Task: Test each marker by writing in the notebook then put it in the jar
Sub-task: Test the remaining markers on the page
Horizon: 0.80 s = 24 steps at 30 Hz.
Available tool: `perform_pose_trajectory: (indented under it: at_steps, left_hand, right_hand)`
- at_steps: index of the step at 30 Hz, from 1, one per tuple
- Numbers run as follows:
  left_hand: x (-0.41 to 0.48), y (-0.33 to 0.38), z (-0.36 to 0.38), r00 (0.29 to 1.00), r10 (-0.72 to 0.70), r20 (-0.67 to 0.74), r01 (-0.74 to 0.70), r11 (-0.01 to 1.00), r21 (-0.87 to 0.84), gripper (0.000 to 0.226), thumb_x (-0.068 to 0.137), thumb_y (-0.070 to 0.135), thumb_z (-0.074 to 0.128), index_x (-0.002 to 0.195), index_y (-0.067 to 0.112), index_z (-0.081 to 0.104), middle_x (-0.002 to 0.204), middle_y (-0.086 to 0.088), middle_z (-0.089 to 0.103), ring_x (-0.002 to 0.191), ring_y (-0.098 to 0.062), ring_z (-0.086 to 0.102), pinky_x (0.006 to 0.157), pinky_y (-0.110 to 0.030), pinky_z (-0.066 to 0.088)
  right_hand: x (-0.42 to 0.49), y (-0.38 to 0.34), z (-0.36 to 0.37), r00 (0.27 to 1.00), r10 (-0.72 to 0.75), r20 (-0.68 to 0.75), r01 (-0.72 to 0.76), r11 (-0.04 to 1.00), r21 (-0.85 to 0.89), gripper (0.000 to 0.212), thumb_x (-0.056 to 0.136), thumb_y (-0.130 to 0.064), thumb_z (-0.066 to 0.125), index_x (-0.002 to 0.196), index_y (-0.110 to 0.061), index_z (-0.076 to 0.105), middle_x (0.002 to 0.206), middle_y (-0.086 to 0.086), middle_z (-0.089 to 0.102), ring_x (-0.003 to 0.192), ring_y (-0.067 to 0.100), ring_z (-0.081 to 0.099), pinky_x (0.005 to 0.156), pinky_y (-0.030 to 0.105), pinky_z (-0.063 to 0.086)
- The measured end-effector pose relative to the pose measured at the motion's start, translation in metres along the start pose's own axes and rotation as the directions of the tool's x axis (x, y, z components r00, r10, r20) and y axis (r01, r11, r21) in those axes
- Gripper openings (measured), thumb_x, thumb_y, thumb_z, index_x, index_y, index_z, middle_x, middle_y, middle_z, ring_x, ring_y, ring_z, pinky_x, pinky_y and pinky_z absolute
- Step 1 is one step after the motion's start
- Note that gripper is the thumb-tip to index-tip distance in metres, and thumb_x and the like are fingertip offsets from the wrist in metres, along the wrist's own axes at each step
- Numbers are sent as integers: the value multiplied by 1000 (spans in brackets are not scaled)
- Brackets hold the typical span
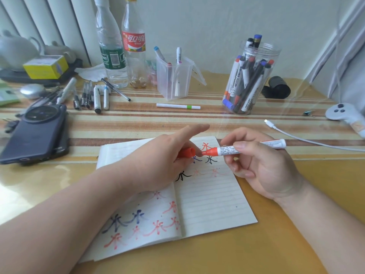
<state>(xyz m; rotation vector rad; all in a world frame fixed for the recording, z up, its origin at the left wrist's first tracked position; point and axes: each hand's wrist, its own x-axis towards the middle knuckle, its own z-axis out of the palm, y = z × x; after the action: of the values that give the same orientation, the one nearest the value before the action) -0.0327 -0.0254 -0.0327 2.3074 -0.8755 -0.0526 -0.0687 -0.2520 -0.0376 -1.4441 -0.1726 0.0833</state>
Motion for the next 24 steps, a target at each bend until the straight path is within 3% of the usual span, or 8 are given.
perform_pose_trajectory:
  at_steps: [4,8,11,13,16,20,22,24]
  left_hand:
    - [-1,1,1,1000,26,0,-26,1000,12,72,95,12,59,149,46,26,105,30,67,84,16,55,77,-1,38]
    - [-1,2,3,998,58,-2,-58,998,8,71,95,10,59,149,44,28,108,21,71,86,-2,62,80,-17,47]
    - [0,1,5,995,85,-45,-85,996,-1,69,92,7,64,146,40,37,106,22,71,86,3,63,76,-9,44]
    - [1,-1,3,985,72,-157,-80,996,-47,55,88,10,73,133,35,53,102,23,70,87,5,63,76,-8,45]
    - [2,-5,-1,950,22,-312,-75,984,-160,30,77,23,86,91,35,62,83,12,69,78,-11,66,73,-31,55]
    - [3,-5,1,964,45,-263,-120,954,-276,20,76,43,84,84,31,70,78,7,73,69,-15,68,65,-36,57]
    - [3,-5,2,968,27,-248,-105,945,-309,25,80,52,74,90,29,73,74,7,71,63,-13,64,60,-34,55]
    - [3,-7,2,965,36,-258,-103,963,-251,23,84,52,70,91,30,72,72,10,68,62,-12,62,59,-31,52]
  right_hand:
    - [-1,-1,0,1000,-17,-24,18,999,29,11,80,-10,52,86,-4,59,65,16,57,54,23,46,40,24,18]
    - [-1,1,3,1000,-22,20,23,999,-28,5,83,-9,59,85,-8,64,73,20,64,58,25,54,39,21,28]
    - [-2,-1,5,997,-40,62,45,995,-86,6,85,-6,70,89,-4,67,83,25,70,66,34,64,38,20,36]
    - [-2,-4,5,998,-22,56,25,998,-50,13,79,-8,79,90,-8,73,86,26,71,67,32,66,37,21,37]
    - [-2,-7,2,999,40,25,-41,998,39,23,69,-14,77,91,-14,80,80,21,69,61,20,59,37,19,34]
    - [-1,-3,-2,990,46,132,-60,993,105,32,72,-21,84,102,-12,78,90,21,71,76,23,65,44,21,39]
    - [1,-3,-5,975,36,218,-79,978,195,38,81,-31,78,111,-8,74,105,23,70,88,28,66,48,24,44]
    - [2,-6,-6,975,44,218,-103,959,264,43,89,-37,61,115,-4,72,109,21,70,89,30,65,46,26,42]
